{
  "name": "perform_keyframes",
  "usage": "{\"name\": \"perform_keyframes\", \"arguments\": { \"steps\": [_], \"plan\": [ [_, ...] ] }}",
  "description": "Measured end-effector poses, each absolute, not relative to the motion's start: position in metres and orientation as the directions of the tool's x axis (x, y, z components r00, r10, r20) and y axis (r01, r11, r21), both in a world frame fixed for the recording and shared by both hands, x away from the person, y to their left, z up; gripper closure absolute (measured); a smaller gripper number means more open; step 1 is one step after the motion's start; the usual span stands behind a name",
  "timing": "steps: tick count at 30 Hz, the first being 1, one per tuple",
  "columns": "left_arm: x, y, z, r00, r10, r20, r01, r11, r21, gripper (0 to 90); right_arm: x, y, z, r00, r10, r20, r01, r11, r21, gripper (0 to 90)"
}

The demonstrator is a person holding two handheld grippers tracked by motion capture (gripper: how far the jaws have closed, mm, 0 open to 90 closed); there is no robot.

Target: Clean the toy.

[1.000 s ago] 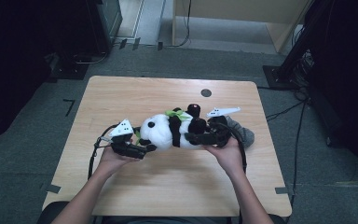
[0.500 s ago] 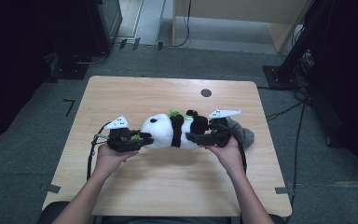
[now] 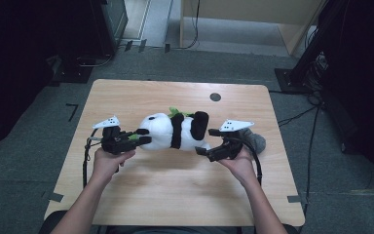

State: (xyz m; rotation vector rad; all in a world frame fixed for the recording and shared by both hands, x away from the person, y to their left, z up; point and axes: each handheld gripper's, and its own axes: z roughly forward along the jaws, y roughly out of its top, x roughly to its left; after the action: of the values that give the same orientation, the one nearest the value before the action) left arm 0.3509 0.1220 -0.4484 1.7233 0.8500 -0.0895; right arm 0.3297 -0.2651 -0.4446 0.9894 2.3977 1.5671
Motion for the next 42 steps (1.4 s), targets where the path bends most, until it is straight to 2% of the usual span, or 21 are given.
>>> {"name": "perform_keyframes", "arguments": {
  "steps": [3,5,9,12,14,18,21,30,33,39,42],
  "plan": [
    [0.349,0.121,-0.446,0.741,0.463,-0.486,0.577,-0.067,0.814,50.9,0.330,-0.259,-0.449,-0.785,0.569,0.244,0.446,0.247,0.860,4.9],
    [0.348,0.120,-0.445,0.744,0.443,-0.501,0.582,-0.062,0.811,50.7,0.329,-0.254,-0.450,-0.787,0.586,0.193,0.415,0.272,0.868,8.2],
    [0.349,0.118,-0.445,0.735,0.431,-0.524,0.598,-0.048,0.800,50.0,0.323,-0.246,-0.450,-0.798,0.592,0.117,0.367,0.322,0.873,7.9],
    [0.349,0.115,-0.447,0.733,0.438,-0.521,0.600,-0.054,0.798,47.7,0.321,-0.242,-0.450,-0.790,0.610,0.051,0.340,0.367,0.866,15.7],
    [0.350,0.114,-0.448,0.726,0.445,-0.524,0.609,-0.064,0.790,41.7,0.320,-0.242,-0.448,-0.782,0.622,0.039,0.339,0.373,0.864,24.2],
    [0.349,0.111,-0.449,0.743,0.460,-0.485,0.578,-0.077,0.812,28.3,0.321,-0.245,-0.445,-0.773,0.629,0.077,0.374,0.354,0.857,30.0],
    [0.348,0.110,-0.449,0.764,0.451,-0.461,0.552,-0.088,0.829,24.6,0.321,-0.248,-0.440,-0.760,0.642,0.102,0.400,0.337,0.852,31.9],
    [0.346,0.109,-0.451,0.812,0.434,-0.391,0.497,-0.161,0.853,22.7,0.324,-0.256,-0.434,-0.720,0.650,0.245,0.503,0.245,0.829,33.2],
    [0.343,0.106,-0.452,0.840,0.436,-0.323,0.448,-0.223,0.866,22.4,0.326,-0.259,-0.434,-0.702,0.645,0.301,0.540,0.207,0.816,33.2],
    [0.333,0.092,-0.457,0.887,0.448,-0.110,0.312,-0.408,0.858,22.9,0.329,-0.267,-0.434,-0.658,0.635,0.405,0.606,0.127,0.786,33.7],
    [0.332,0.087,-0.460,0.883,0.459,-0.104,0.327,-0.440,0.836,25.3,0.329,-0.270,-0.433,-0.646,0.636,0.421,0.615,0.107,0.782,33.7]
  ]
}}
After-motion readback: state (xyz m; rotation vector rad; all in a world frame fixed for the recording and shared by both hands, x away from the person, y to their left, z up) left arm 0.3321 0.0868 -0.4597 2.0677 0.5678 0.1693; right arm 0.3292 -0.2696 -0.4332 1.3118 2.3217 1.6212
